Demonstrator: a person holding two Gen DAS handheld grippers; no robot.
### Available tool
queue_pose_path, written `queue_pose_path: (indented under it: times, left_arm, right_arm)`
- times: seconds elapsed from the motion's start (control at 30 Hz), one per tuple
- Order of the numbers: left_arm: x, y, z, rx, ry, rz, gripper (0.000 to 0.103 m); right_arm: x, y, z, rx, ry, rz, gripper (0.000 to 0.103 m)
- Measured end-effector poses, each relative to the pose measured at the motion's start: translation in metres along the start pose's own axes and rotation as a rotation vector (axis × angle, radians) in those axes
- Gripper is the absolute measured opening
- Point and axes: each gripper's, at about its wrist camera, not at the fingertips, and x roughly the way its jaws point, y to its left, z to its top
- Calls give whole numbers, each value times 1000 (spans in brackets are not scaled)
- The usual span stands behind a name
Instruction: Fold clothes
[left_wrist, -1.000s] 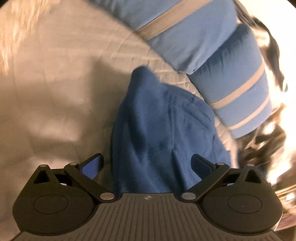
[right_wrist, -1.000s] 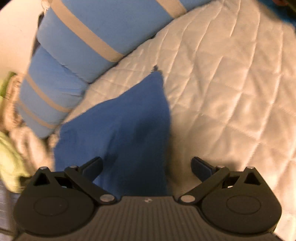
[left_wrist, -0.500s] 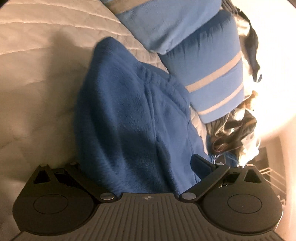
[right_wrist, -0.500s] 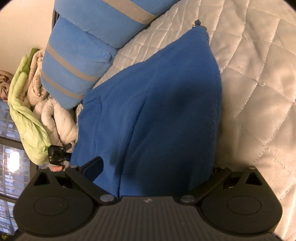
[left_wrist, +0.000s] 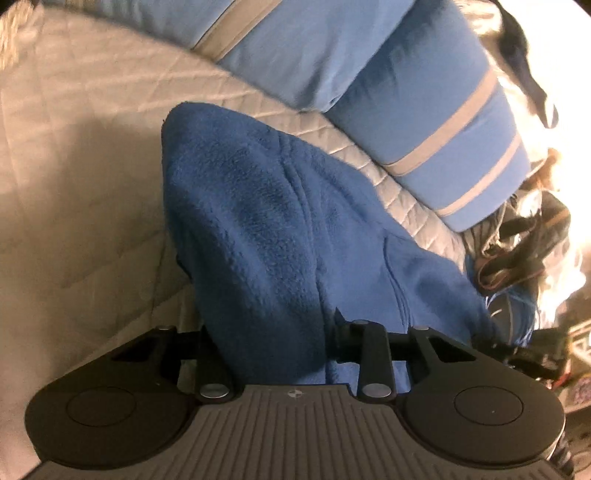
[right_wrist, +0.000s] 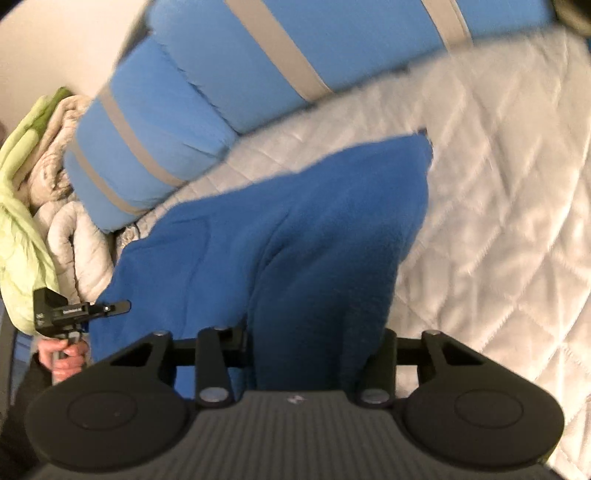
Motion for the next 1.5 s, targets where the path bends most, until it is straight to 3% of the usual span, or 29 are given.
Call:
queue_pose_path:
  times: [0.2,0.4,0.63,0.7,0.73,0.77,0.8,0.83,0.87,0.93,1.0,1.07,1.33,1.5]
  left_arm:
    - [-48,2,15,37,-73,69,32]
    - [-116,21,48,28,-150,177,32]
    - [-204,39,92,28,-248,299,33]
    - [-213,48,104,45,-243,345,38]
    - [-208,57,108,58,-237,385,49]
    - [-201,68,111,72,-231,430,60]
    - [-187,83,113,64,-201,495,71]
    - [-170,101,114,48,-162,565,72]
    - [-153,118,115,32,-123,635,72]
    - [-127,140,110,8,-85,767,72]
    - [-116,139,102,76,-144,911,72]
    - [-116,129,98,145,-217,970,73]
    - [-138,78,97,237,-380,930,73]
    - [-130,71,88,269,-412,893,73]
  right_arm:
    - [-9,51,4,-63,-53,33,43]
    - [23,105,11,-89,-61,116,42]
    - [96,159,26,-127,-37,34,42]
    - [118,174,30,-139,-30,8,42]
    - [128,182,32,-144,-26,-5,47]
    - [139,190,34,-150,-22,-18,69]
    - [150,197,36,-155,-19,-30,81]
    - [160,205,38,-161,-15,-43,96]
    - [171,213,40,-167,-12,-56,100]
    - [191,219,31,-230,-13,-181,102]
    - [199,222,17,-308,-8,-253,103]
    - [201,225,7,-360,-1,-293,103]
    - [182,239,-15,-460,-52,-385,103]
    - [169,247,-26,-526,-82,-451,103]
